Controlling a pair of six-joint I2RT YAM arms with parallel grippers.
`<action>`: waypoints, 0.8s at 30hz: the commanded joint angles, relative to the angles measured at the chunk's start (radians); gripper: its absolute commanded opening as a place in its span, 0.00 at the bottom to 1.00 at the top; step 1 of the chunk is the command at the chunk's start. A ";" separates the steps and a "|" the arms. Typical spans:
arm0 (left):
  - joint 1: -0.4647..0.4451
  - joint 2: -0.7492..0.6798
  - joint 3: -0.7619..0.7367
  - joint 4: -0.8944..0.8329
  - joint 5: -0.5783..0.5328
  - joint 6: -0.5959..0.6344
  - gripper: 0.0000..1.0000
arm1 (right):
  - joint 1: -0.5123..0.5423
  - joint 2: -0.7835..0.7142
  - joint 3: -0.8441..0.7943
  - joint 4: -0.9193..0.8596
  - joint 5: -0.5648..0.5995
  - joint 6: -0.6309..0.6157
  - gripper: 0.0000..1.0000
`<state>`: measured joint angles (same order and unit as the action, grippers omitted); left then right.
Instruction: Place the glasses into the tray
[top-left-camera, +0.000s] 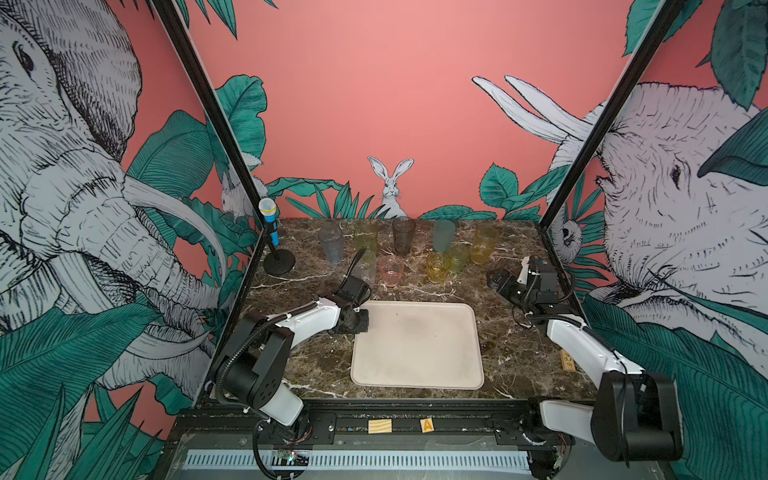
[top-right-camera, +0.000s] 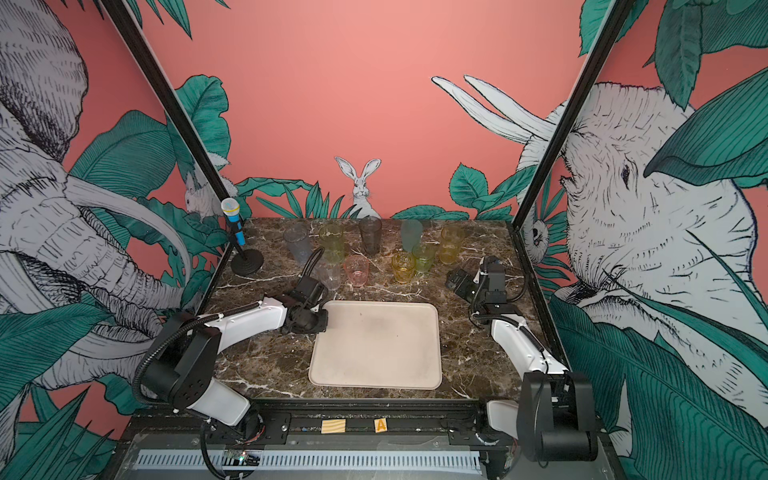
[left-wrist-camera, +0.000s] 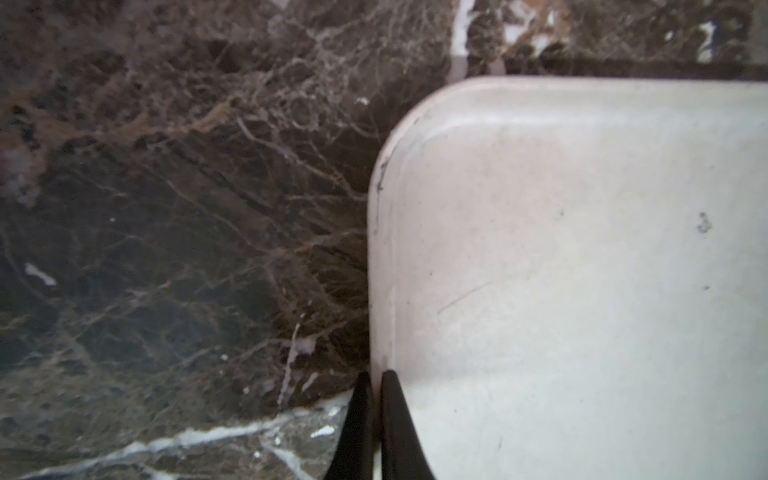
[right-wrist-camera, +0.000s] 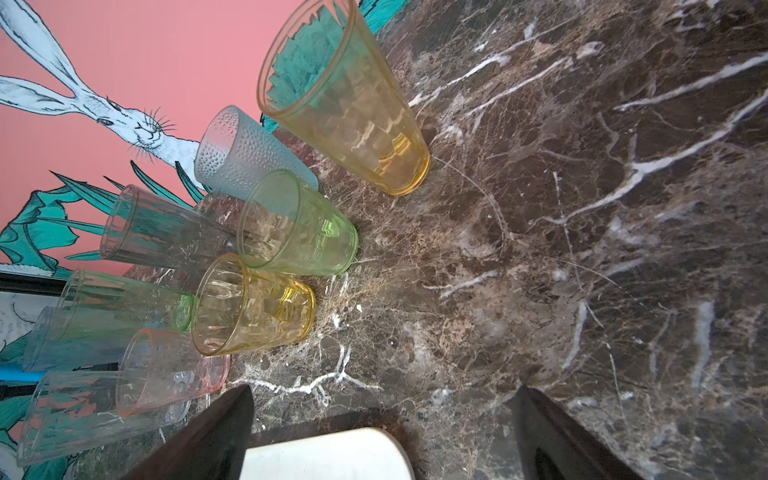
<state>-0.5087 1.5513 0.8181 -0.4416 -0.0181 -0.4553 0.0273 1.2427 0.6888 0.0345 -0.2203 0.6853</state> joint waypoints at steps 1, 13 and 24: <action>0.012 -0.023 -0.023 -0.061 -0.039 0.023 0.05 | -0.003 -0.004 -0.012 0.040 -0.002 0.014 0.99; 0.012 -0.067 -0.073 -0.027 0.011 -0.052 0.09 | -0.003 0.016 -0.008 0.045 -0.014 0.022 0.99; 0.011 -0.120 -0.011 -0.119 -0.025 -0.045 0.42 | -0.002 0.005 -0.014 0.049 -0.015 0.023 0.99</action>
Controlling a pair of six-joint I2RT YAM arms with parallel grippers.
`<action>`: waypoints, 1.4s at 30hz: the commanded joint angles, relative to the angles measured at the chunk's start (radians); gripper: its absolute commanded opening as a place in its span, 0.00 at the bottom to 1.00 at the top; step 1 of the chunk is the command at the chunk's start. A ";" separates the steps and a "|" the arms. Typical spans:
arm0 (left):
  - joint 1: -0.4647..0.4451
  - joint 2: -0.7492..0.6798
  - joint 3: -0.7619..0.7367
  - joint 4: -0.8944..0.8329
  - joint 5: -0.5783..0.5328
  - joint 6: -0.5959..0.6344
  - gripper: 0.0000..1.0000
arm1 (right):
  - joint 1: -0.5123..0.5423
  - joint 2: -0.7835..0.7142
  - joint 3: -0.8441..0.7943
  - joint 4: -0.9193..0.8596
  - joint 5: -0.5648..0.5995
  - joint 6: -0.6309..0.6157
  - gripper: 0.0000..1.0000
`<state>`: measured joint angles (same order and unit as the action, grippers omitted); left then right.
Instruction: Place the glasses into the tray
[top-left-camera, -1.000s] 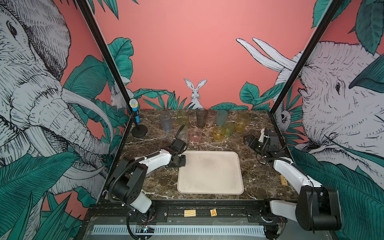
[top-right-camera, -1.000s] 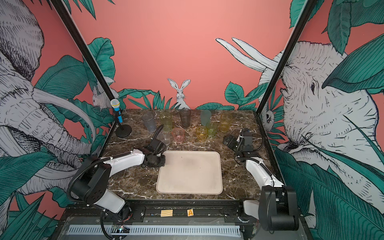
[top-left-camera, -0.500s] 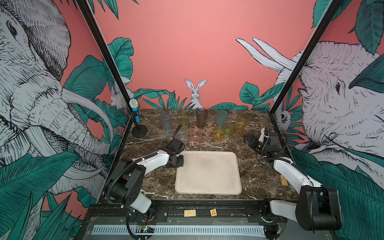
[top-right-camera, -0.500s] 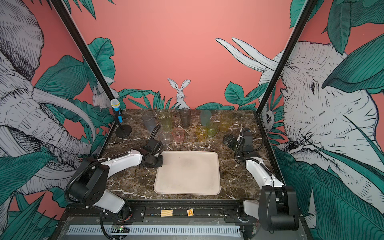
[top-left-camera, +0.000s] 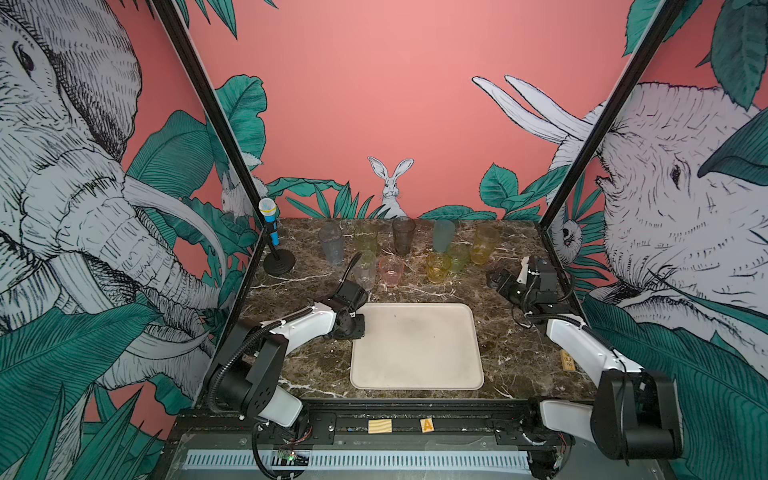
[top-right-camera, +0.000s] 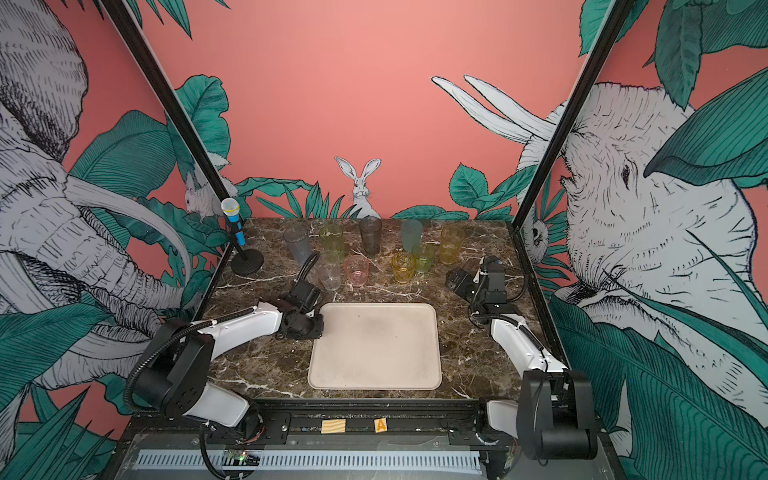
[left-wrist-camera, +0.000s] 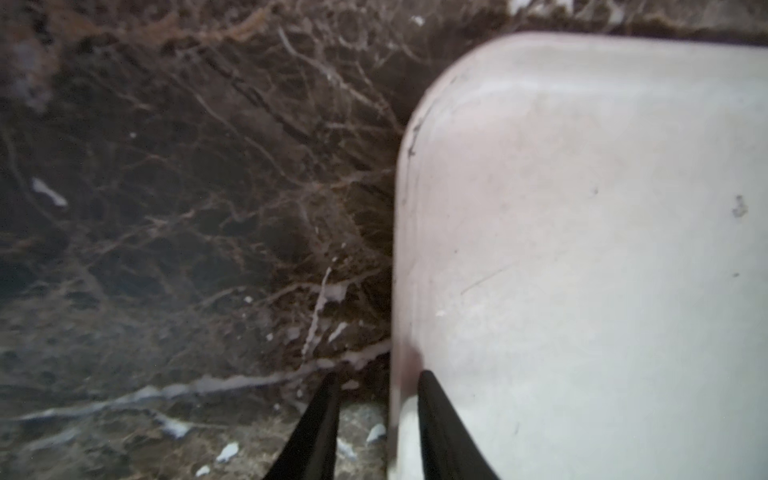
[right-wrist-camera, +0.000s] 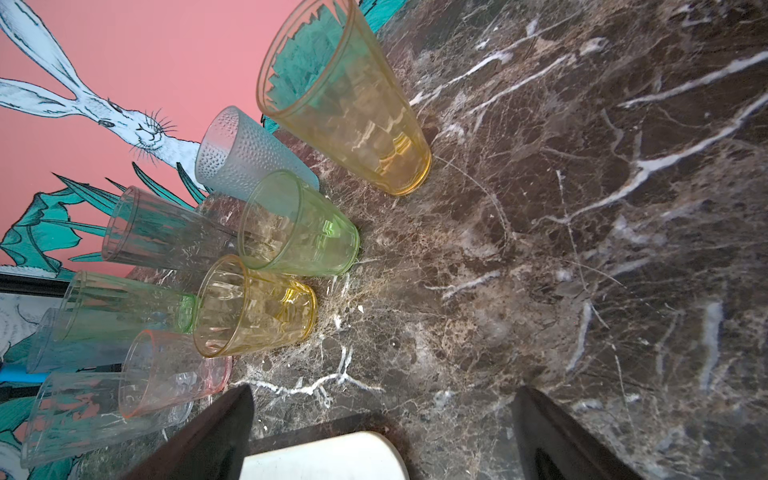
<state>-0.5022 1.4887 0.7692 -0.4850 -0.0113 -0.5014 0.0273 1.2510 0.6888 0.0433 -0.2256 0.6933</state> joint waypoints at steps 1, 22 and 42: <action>0.004 -0.071 0.051 -0.093 -0.043 0.008 0.45 | -0.002 -0.004 -0.016 0.047 -0.018 0.015 0.99; 0.135 -0.237 0.356 -0.203 -0.191 0.021 0.89 | 0.326 0.121 -0.039 0.356 -0.033 -0.102 0.97; 0.354 0.127 0.798 -0.162 -0.145 -0.021 0.99 | 0.425 0.229 -0.010 0.511 -0.151 -0.185 0.99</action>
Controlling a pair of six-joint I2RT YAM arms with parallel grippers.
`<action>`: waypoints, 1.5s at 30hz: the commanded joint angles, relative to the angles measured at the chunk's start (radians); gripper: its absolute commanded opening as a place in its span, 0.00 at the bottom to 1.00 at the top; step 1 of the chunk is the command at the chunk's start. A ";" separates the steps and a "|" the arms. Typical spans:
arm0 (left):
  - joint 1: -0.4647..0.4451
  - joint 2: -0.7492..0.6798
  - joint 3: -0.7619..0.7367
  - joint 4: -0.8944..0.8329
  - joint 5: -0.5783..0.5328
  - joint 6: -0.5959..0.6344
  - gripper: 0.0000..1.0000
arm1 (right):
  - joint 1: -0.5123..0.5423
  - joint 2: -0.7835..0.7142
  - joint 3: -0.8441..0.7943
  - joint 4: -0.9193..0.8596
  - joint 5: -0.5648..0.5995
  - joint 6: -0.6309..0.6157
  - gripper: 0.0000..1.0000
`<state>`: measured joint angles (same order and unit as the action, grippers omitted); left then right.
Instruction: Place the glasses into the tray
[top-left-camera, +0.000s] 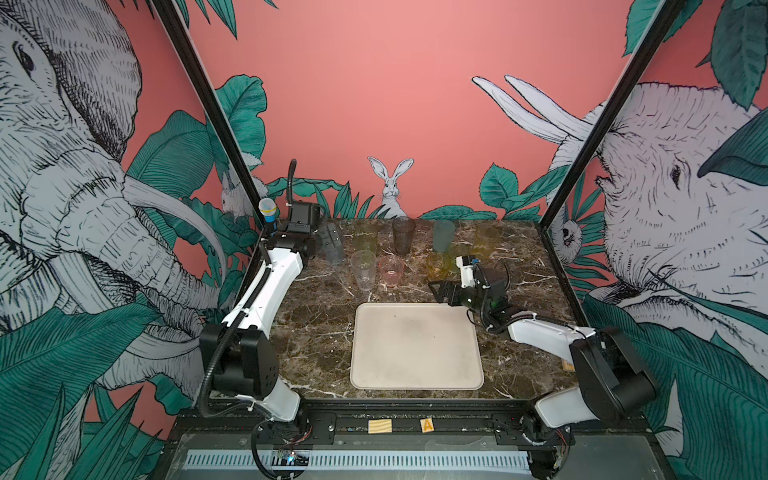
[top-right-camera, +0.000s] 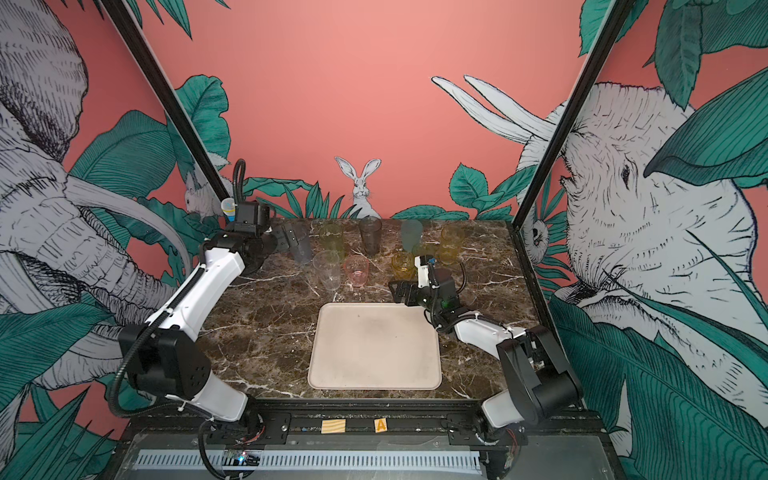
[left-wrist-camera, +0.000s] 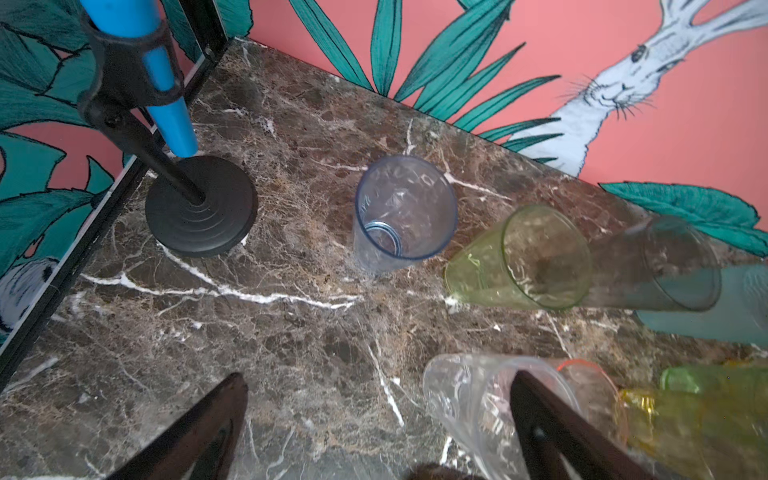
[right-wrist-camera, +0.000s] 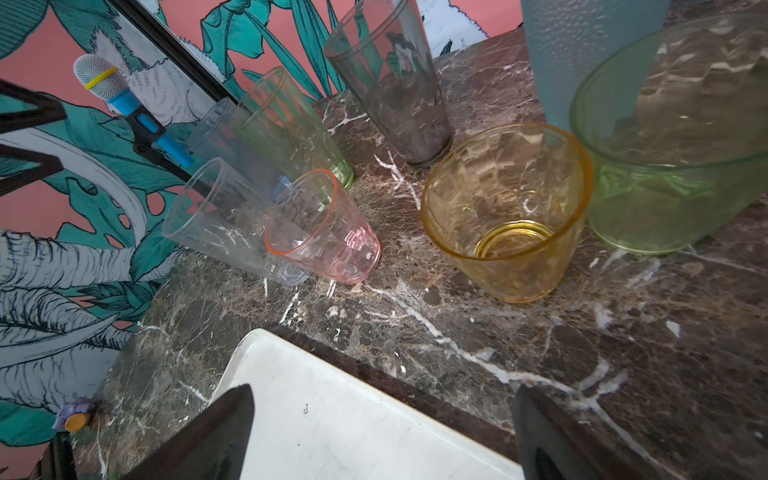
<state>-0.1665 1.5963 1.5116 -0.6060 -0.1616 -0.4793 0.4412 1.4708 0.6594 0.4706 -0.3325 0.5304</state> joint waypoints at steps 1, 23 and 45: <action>0.025 0.032 0.069 -0.038 0.006 -0.046 0.99 | 0.011 0.014 0.024 0.085 -0.059 -0.023 0.99; 0.097 0.409 0.441 -0.210 0.035 -0.047 0.94 | 0.068 0.003 0.068 -0.007 -0.066 -0.128 0.99; 0.110 0.608 0.668 -0.380 0.073 0.053 0.44 | 0.265 0.015 0.174 -0.250 0.210 -0.377 0.99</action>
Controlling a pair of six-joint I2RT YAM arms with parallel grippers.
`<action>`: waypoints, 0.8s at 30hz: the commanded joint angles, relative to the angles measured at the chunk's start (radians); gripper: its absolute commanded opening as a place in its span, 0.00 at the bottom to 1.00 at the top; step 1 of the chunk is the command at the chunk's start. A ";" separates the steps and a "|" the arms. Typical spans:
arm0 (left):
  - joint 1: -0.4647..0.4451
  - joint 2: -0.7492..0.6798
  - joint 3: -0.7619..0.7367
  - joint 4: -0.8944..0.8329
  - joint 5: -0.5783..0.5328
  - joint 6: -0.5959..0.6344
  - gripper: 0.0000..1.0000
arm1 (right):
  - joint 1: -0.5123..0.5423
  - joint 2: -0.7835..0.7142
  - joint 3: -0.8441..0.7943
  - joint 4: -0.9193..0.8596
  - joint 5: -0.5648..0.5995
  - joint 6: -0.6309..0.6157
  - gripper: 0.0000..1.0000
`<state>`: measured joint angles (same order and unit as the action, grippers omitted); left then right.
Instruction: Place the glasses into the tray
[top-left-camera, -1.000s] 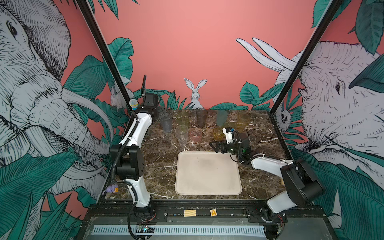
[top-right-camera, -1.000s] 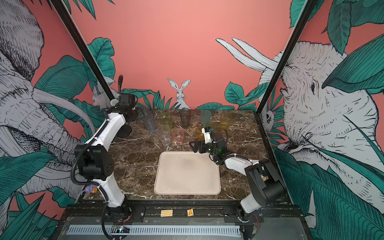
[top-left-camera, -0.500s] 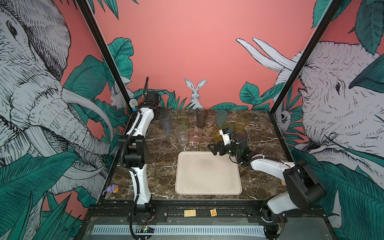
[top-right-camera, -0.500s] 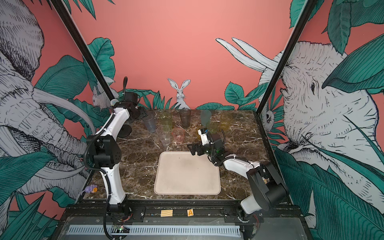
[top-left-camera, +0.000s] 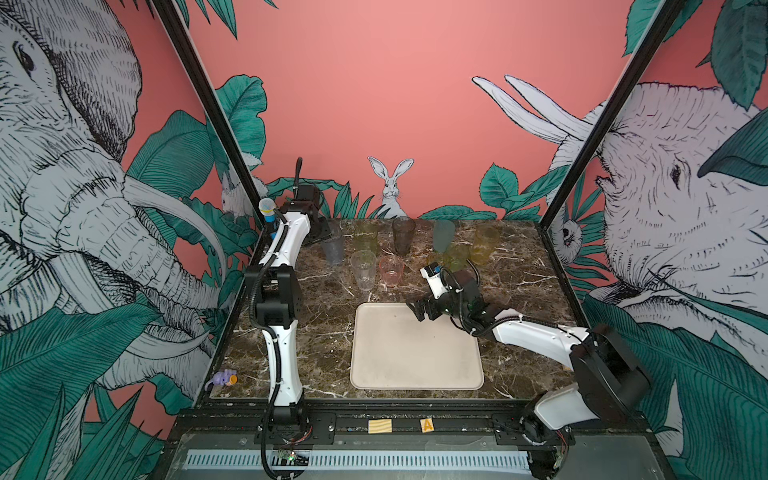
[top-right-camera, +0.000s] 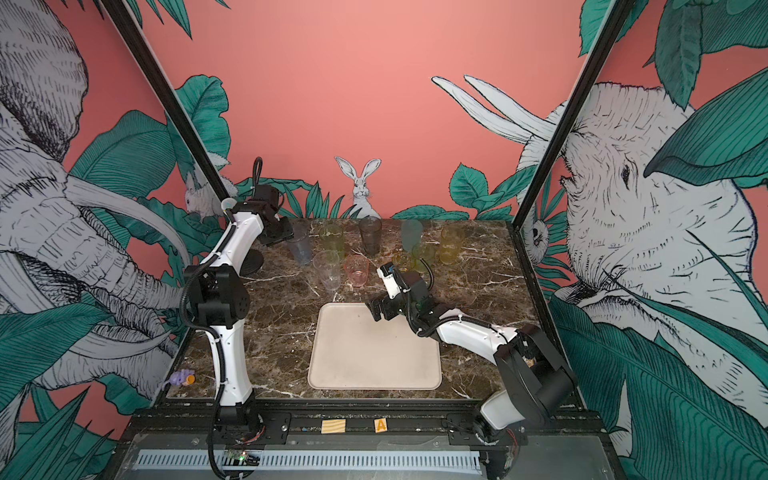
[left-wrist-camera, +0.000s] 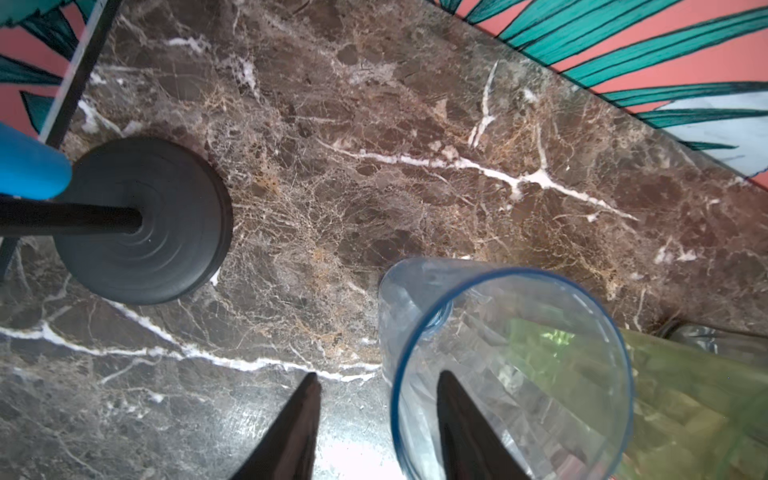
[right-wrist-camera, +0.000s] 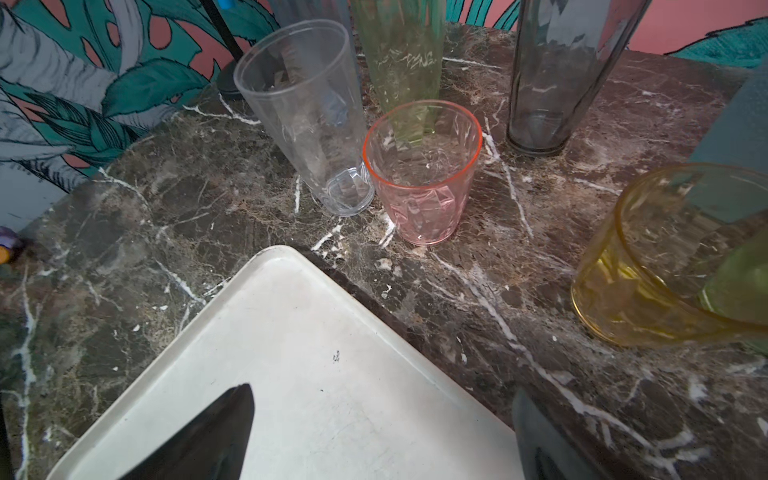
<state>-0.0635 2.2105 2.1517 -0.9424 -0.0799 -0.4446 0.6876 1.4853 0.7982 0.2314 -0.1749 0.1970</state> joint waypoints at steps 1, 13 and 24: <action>0.008 -0.005 0.030 -0.044 -0.007 0.020 0.43 | 0.020 0.004 0.042 -0.018 0.055 -0.044 0.99; 0.011 0.015 0.033 -0.041 0.026 0.018 0.26 | 0.028 0.013 0.056 -0.041 0.071 -0.051 0.99; 0.013 0.028 0.036 -0.042 0.031 0.018 0.13 | 0.030 0.015 0.066 -0.060 0.090 -0.051 0.99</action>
<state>-0.0582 2.2345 2.1593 -0.9527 -0.0582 -0.4259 0.7094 1.4933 0.8326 0.1654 -0.1040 0.1627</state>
